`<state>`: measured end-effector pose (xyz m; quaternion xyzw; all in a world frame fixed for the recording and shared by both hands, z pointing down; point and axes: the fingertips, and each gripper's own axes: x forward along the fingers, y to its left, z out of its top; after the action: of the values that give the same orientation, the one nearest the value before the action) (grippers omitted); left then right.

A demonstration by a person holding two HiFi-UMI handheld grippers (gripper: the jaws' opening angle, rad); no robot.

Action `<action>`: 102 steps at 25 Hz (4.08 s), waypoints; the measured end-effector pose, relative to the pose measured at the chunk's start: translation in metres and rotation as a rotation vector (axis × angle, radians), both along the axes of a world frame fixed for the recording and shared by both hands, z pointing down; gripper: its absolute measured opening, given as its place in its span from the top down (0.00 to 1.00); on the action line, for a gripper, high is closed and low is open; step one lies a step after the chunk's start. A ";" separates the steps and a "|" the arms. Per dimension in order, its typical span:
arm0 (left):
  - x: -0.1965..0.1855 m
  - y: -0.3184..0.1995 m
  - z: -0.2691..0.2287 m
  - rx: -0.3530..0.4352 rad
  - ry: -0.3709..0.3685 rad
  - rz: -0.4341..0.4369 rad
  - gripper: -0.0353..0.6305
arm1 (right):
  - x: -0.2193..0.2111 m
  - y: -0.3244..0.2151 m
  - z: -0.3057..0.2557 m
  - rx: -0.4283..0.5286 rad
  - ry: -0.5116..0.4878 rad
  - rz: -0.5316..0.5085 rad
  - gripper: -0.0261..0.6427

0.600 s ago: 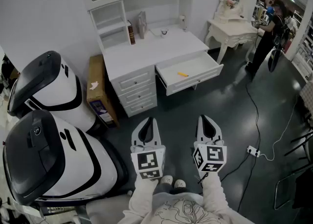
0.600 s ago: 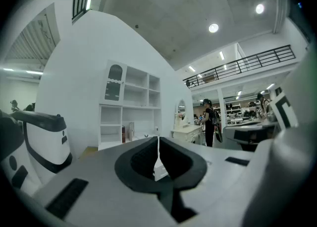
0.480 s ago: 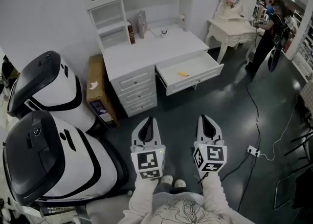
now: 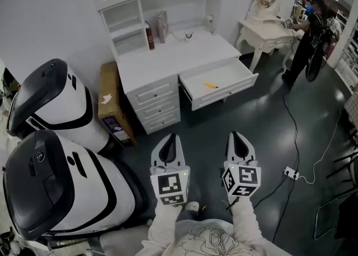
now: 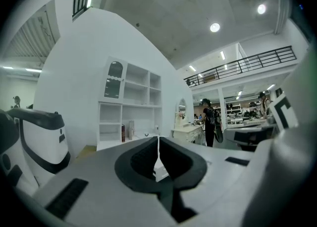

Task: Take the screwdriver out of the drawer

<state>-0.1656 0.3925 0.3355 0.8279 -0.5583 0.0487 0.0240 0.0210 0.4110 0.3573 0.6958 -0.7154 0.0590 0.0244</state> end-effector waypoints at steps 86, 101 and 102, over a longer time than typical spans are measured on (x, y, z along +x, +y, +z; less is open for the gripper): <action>0.116 -0.638 0.185 -0.393 -0.055 -0.005 0.93 | 0.127 -0.638 0.206 -0.491 0.032 -0.099 0.83; 0.118 -0.647 0.244 -0.516 -0.072 -0.038 0.93 | 0.114 -0.645 0.306 -0.744 0.143 -0.310 0.77; 0.120 -0.647 0.248 -0.522 -0.072 -0.039 0.93 | 0.114 -0.645 0.313 -0.763 0.154 -0.329 0.76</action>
<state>-0.0459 -0.2547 0.5833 0.7803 -0.5433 0.2202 0.2177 0.1353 -0.2338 0.6706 0.5157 -0.7399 0.2628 0.3428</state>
